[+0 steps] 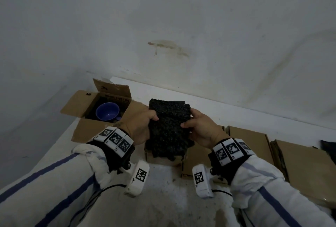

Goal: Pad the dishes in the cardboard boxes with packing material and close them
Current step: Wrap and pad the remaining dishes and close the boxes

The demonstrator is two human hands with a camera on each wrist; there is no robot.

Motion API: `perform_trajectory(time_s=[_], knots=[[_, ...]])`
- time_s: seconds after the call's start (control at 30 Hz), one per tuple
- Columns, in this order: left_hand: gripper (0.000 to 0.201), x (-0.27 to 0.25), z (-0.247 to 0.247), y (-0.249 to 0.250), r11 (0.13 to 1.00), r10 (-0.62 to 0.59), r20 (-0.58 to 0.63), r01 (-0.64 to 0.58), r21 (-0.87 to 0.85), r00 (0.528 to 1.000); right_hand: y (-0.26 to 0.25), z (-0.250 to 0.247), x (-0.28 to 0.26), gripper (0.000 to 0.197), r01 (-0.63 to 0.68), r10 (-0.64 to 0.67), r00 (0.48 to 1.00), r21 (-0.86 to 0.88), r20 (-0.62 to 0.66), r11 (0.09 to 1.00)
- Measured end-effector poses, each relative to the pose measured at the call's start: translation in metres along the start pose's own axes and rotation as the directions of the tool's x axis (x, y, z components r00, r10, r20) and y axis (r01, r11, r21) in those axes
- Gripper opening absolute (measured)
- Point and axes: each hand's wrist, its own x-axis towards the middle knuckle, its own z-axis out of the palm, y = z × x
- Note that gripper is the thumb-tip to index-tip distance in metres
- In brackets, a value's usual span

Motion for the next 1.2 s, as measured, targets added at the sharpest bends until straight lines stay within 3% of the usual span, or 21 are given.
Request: perform_trajectory(time_s=[0.1, 0.2, 0.27, 0.3, 0.33, 0.37, 0.4, 0.47, 0.53, 0.6, 0.67, 0.73, 0.83, 0.93, 1.0, 1.07, 1.17, 1.2], knots=[[0.034, 0.020, -0.016, -0.007, 0.948, 0.122, -0.087, -0.090, 0.304, 0.989, 0.005, -0.002, 0.006, 0.053, -0.009, 0.008, 0.989, -0.009, -0.149, 1.000], [0.030, 0.029, -0.025, -0.015, 0.726, 0.324, -0.120, -0.165, 0.667, 0.938, 0.021, 0.002, 0.015, 0.052, 0.007, -0.102, 0.954, -0.322, -0.281, 0.947], [0.039, 0.026, -0.025, -0.019, 0.452, 0.528, -0.098, -0.182, 0.873, 0.844, 0.028, 0.006, 0.017, 0.040, 0.040, -0.225, 0.936, -0.553, -0.270, 0.832], [0.042, 0.024, -0.024, -0.020, 0.255, 0.617, -0.019, -0.177, 0.951, 0.787, 0.030, 0.007, 0.019, 0.035, 0.042, -0.273, 0.927, -0.654, -0.256, 0.755], [0.042, 0.021, -0.023, -0.020, 0.066, 0.652, 0.082, -0.165, 0.984, 0.753, 0.029, 0.008, 0.020, 0.032, 0.026, -0.296, 0.925, -0.736, -0.239, 0.676], [0.038, 0.019, -0.024, -0.020, -0.065, 0.638, 0.178, -0.178, 0.982, 0.749, 0.028, 0.009, 0.021, 0.032, 0.008, -0.294, 0.930, -0.789, -0.219, 0.614], [0.036, 0.021, -0.026, -0.022, -0.089, 0.569, 0.212, -0.197, 0.976, 0.795, 0.025, 0.009, 0.021, 0.033, -0.017, -0.264, 0.942, -0.816, -0.207, 0.578], [0.047, 0.021, -0.026, -0.021, 0.012, 0.353, 0.184, -0.201, 0.979, 0.917, 0.017, 0.010, 0.019, 0.028, -0.037, -0.179, 0.972, -0.850, -0.153, 0.525], [0.070, 0.022, -0.027, -0.019, 0.005, 0.193, 0.175, -0.179, 0.984, 0.965, 0.008, 0.010, 0.014, 0.030, -0.012, -0.114, 0.992, -0.930, -0.058, 0.367], [0.092, 0.020, -0.027, -0.017, -0.060, 0.081, 0.178, -0.173, 0.983, 0.981, -0.001, 0.009, 0.008, 0.046, 0.022, -0.067, 0.998, -0.994, 0.015, 0.110], [0.100, 0.021, -0.027, -0.014, -0.160, 0.014, 0.165, -0.160, 0.974, 0.986, -0.005, 0.009, 0.006, 0.058, 0.031, 0.002, 1.000, -0.994, 0.031, -0.101], [0.093, 0.021, -0.023, -0.014, -0.274, 0.015, 0.169, -0.158, 0.949, 0.986, -0.004, 0.011, 0.005, 0.065, 0.036, 0.036, 0.999, -0.960, 0.027, -0.278], [0.081, 0.021, -0.017, -0.015, -0.418, 0.039, 0.206, -0.172, 0.892, 0.978, 0.004, 0.016, 0.005, 0.064, 0.058, 0.015, 0.998, -0.888, 0.057, -0.456], [0.080, 0.024, -0.015, -0.013, -0.502, 0.017, 0.212, -0.175, 0.847, 0.977, 0.012, 0.019, 0.008, 0.063, 0.093, 0.019, 0.995, -0.847, 0.097, -0.524], [0.082, 0.023, -0.016, -0.009, -0.492, -0.023, 0.193, -0.179, 0.852, 0.981, 0.010, 0.017, 0.009, 0.062, 0.126, 0.058, 0.992, -0.841, 0.112, -0.526], [0.083, 0.021, -0.017, -0.006, -0.456, -0.027, 0.210, -0.198, 0.868, 0.977, 0.001, 0.013, 0.009, 0.058, 0.134, 0.093, 0.990, -0.861, 0.102, -0.490], [0.083, 0.017, -0.020, -0.003, -0.446, 0.011, 0.247, -0.217, 0.869, 0.969, -0.011, 0.007, 0.012, 0.043, 0.138, 0.025, 0.990, -0.904, 0.140, -0.405], [0.085, 0.017, -0.020, -0.002, -0.445, 0.000, 0.238, -0.213, 0.870, 0.971, -0.012, 0.006, 0.013, 0.049, 0.159, 0.019, 0.986, -0.901, 0.165, -0.404]])
